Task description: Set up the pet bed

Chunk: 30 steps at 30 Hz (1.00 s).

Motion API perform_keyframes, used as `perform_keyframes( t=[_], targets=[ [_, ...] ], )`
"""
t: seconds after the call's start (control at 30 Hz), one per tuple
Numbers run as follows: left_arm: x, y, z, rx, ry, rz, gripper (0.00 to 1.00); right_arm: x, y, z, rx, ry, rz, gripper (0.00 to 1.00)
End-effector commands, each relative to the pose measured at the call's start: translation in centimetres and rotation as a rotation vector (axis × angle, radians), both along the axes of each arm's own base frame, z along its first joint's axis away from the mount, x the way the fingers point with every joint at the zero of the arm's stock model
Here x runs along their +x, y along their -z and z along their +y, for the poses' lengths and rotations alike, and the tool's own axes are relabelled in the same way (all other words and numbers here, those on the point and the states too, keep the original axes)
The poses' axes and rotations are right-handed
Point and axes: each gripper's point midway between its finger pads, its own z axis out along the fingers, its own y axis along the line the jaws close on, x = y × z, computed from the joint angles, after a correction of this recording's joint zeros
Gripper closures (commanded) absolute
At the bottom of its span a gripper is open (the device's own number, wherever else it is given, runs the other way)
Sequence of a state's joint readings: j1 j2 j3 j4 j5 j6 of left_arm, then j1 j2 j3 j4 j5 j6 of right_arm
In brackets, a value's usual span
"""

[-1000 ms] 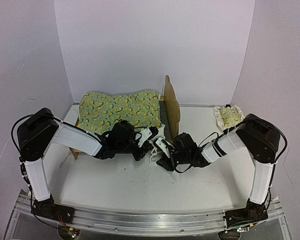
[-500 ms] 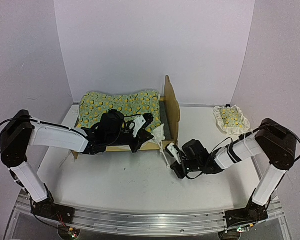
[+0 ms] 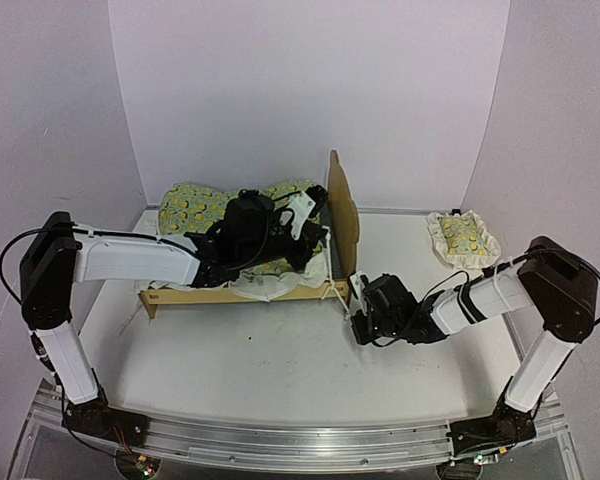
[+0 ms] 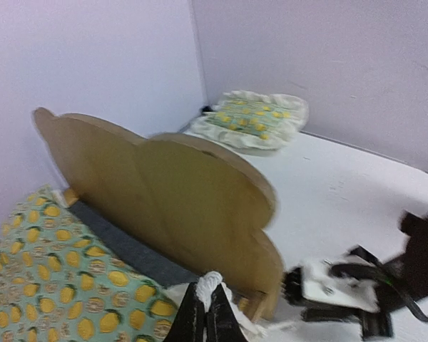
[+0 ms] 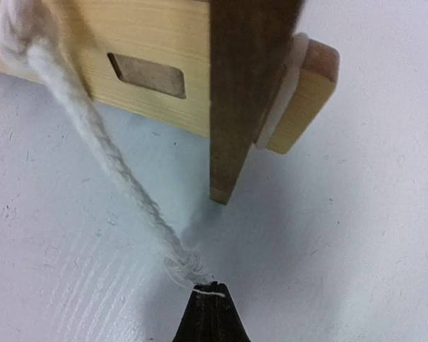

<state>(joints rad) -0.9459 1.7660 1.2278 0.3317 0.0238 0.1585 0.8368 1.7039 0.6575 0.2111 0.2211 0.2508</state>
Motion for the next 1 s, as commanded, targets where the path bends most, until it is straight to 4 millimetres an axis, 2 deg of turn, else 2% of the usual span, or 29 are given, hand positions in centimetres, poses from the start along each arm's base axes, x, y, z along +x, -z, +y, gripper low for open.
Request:
perform_keyframes(
  t=[0.0, 0.1, 0.23, 0.37, 0.53, 0.63, 0.7, 0.77, 0.83, 0.9, 0.93, 0.97],
  targets=[
    [6.6, -7.3, 3.3, -0.110, -0.409, -0.168, 1.00, 0.5, 1.1, -0.4, -0.037, 0.073, 0.036, 1.00],
    [7.1, -8.3, 4.0, -0.110, -0.466, -0.201, 1.00, -0.4, 2.4, -1.8, -0.027, 0.126, 0.069, 1.00],
    [8.7, -8.9, 7.0, -0.067, -0.665, -0.255, 1.00, -1.5, 4.1, -3.4, -0.040, 0.190, 0.114, 1.00],
    [9.5, -9.3, 9.3, -0.043, -0.773, -0.279, 1.00, -2.4, 5.0, -4.2, -0.019, 0.234, 0.145, 1.00],
    [8.9, -9.0, 11.3, -0.040, -0.818, -0.278, 1.00, -3.3, 5.8, -4.2, 0.038, 0.245, 0.177, 1.00],
    [7.6, -9.4, 11.3, -0.078, -0.737, -0.264, 1.00, -3.3, 5.7, -4.2, 0.059, 0.247, 0.173, 1.00],
    [4.8, -9.0, 8.5, -0.098, -0.485, -0.246, 1.00, -3.0, 5.1, -3.9, 0.070, 0.235, 0.158, 1.00],
    [-1.1, -8.0, 4.5, -0.119, -0.109, -0.216, 1.00, -2.5, 4.2, -3.4, 0.102, 0.232, 0.132, 1.00],
    [-7.8, -6.0, 1.8, -0.129, 0.203, -0.153, 1.00, -2.0, 3.0, -2.5, 0.154, 0.200, 0.097, 1.00],
    [-11.4, -2.9, 0.6, -0.131, 0.336, 0.001, 1.00, -1.6, 2.0, -1.8, 0.186, 0.187, 0.077, 1.00],
    [-12.4, -1.0, 0.3, -0.126, 0.370, 0.092, 0.99, -1.5, 1.5, -1.3, 0.207, 0.166, 0.069, 1.00],
    [-12.9, 1.3, 0.0, -0.120, 0.368, 0.207, 0.92, -1.6, 1.1, -1.1, 0.225, 0.162, 0.066, 1.00]
  ],
)
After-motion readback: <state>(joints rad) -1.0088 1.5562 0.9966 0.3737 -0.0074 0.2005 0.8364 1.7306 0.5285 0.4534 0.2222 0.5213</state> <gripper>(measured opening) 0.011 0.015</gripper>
